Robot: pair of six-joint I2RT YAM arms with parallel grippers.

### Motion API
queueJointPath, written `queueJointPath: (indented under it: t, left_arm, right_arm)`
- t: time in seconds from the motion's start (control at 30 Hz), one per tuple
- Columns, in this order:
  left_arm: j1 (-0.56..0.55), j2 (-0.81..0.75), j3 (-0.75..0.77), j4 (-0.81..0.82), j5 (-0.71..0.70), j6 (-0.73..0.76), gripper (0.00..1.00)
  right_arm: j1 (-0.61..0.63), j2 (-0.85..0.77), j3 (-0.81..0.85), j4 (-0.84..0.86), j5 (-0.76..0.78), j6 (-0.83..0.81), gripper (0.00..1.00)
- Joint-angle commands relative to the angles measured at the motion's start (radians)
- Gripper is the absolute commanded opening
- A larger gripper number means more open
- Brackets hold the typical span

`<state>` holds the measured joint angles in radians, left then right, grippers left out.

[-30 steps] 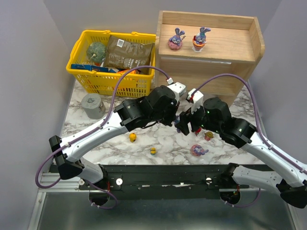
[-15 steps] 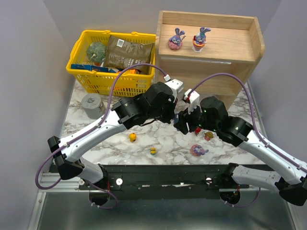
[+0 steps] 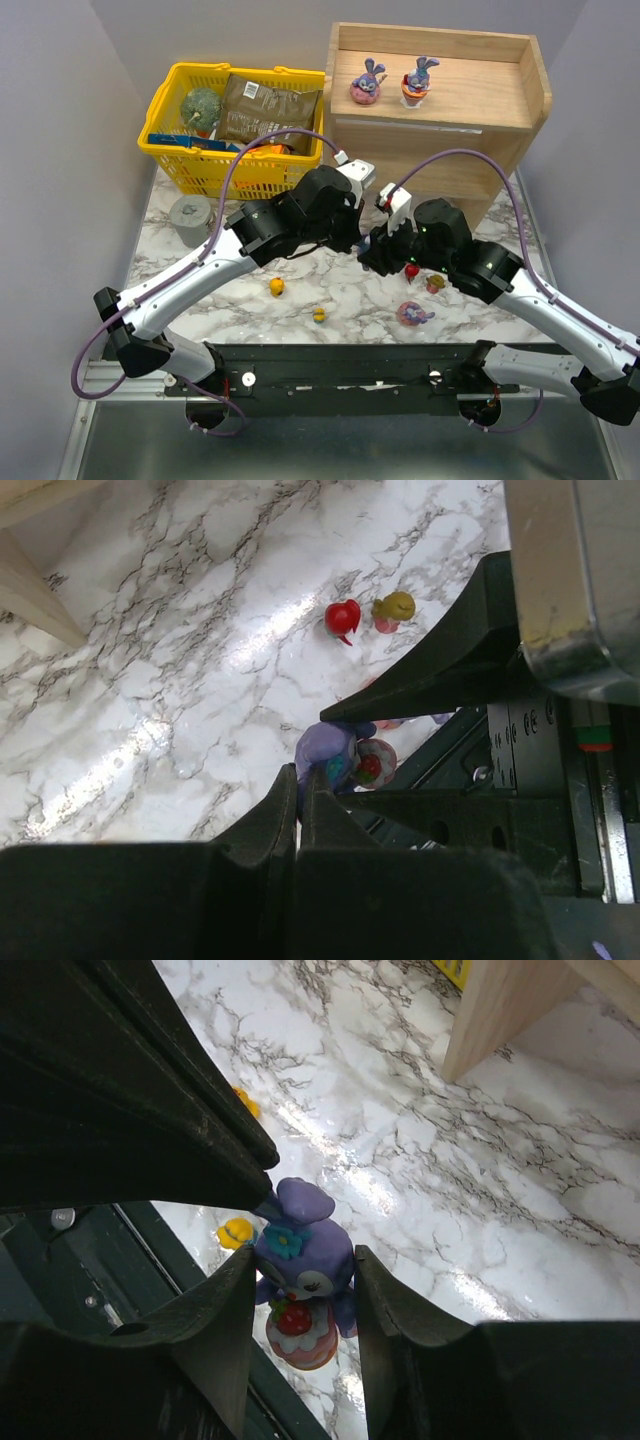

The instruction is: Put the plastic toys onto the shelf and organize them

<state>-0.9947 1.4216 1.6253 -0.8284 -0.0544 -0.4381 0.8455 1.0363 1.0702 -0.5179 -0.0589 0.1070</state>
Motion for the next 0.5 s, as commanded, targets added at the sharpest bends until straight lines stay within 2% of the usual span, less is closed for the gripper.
queueJointPath:
  t: [0.0,0.1,0.13,0.23,0.33,0.4,0.47]
  left_arm:
    - [0.01,-0.055,0.016,0.037,0.03,-0.021,0.22]
    - [0.018,-0.084,0.005,0.055,-0.004,-0.021,0.54]
    - [0.021,-0.093,-0.002,0.061,-0.021,-0.019,0.68]
    - [0.025,-0.133,-0.033,0.081,-0.137,-0.011,0.88]
    - [0.033,-0.196,-0.087,0.12,-0.274,-0.008,0.96]
    - [0.033,-0.26,-0.154,0.176,-0.368,-0.001,0.97]
    - [0.039,-0.326,-0.208,0.245,-0.404,0.004,0.99]
  right_arm:
    - [0.006,0.002,0.042,0.024,0.011,0.023,0.01]
    - [0.006,-0.008,0.059,0.025,0.053,0.033,0.01]
    - [0.006,-0.018,0.072,0.025,0.053,0.036,0.01]
    - [0.004,-0.022,0.096,0.016,0.16,0.039,0.01]
    - [0.004,-0.018,0.143,-0.01,0.257,0.033,0.01]
    - [0.004,-0.005,0.195,-0.025,0.31,0.028,0.01]
    - [0.004,0.013,0.244,-0.042,0.407,0.014,0.01]
